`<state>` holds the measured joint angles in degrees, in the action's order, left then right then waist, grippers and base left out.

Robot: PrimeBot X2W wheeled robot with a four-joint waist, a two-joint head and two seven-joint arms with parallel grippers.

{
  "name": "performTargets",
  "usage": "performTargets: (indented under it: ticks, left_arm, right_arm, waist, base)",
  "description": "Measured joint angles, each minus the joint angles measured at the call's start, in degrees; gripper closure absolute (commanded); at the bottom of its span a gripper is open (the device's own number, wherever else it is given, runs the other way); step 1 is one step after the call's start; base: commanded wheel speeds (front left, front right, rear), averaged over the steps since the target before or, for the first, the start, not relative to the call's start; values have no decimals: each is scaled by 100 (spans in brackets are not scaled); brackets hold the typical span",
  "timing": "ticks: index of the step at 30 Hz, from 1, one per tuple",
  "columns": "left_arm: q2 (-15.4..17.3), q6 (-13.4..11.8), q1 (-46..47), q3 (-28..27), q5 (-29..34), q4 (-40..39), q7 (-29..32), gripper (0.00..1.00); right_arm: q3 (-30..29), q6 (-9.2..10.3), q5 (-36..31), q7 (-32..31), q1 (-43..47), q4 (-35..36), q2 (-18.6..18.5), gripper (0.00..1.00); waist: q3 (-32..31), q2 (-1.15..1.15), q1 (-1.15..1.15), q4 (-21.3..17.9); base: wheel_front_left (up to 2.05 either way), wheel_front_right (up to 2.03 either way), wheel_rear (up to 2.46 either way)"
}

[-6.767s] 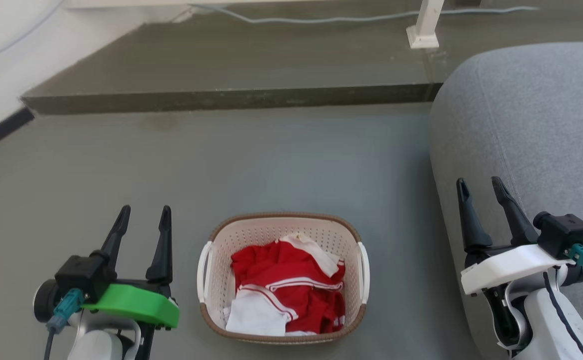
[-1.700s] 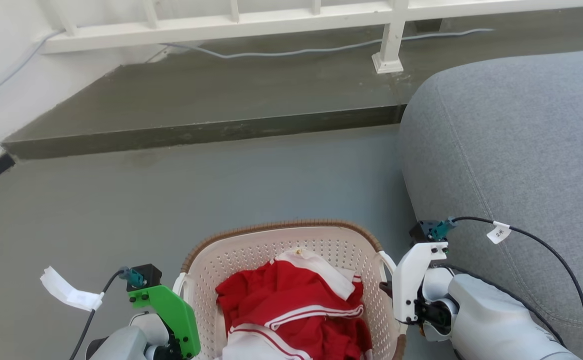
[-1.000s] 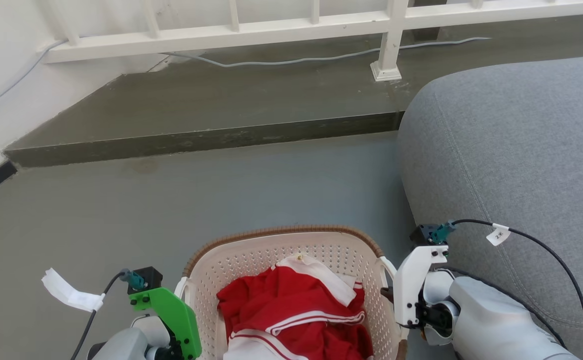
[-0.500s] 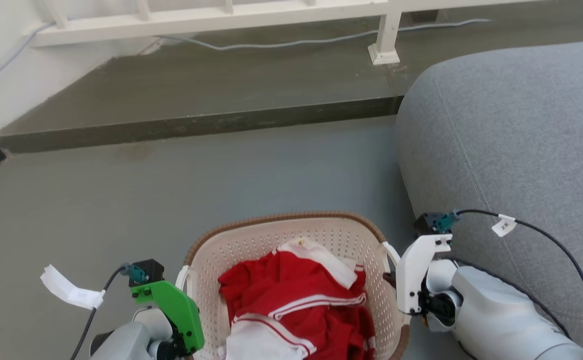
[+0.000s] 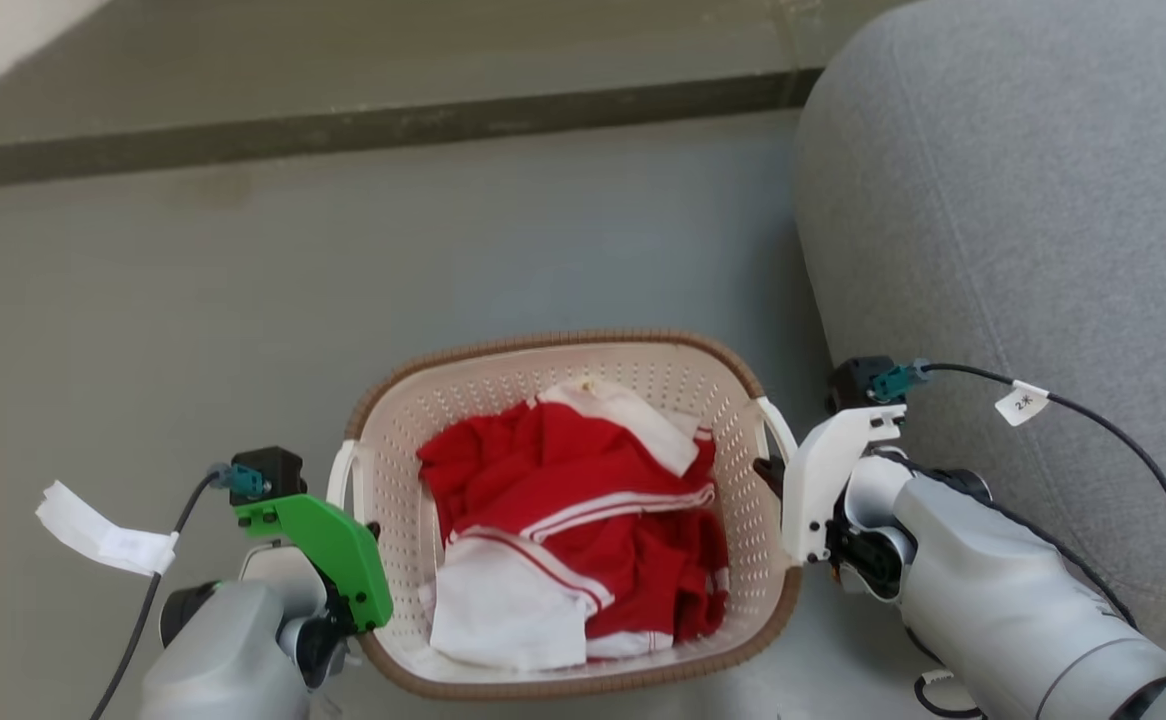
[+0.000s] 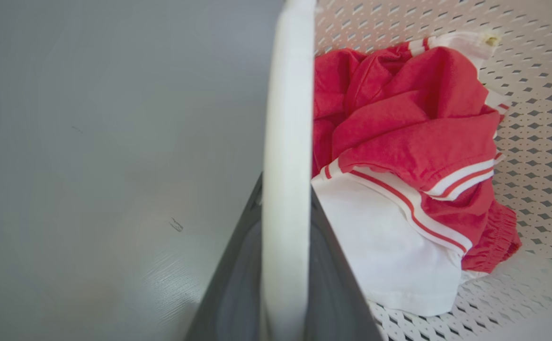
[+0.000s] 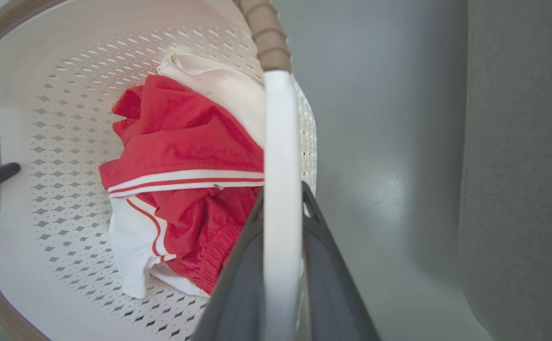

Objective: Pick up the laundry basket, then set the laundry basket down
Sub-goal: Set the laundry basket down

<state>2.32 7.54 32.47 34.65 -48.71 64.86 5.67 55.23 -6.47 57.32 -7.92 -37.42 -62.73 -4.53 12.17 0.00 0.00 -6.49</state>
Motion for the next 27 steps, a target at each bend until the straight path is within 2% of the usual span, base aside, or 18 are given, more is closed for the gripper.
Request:
performTargets:
  ticks: [14, 27]
  left_arm:
    - [103, 1, 631, -86, 67, -107, -744, 100]
    - [205, 2, 1308, -125, 111, -142, -1038, 100]
  right_arm:
    - [-179, -5, -142, 1148, -483, -20, 48, 100]
    - [-266, -7, -193, 1696, -1116, -38, 87, 100]
  waist:
    - [1208, 0, 0, -38]
    - [2360, 0, 1, -37]
  base:
    - [0, 0, 0]
    - [0, 0, 0]
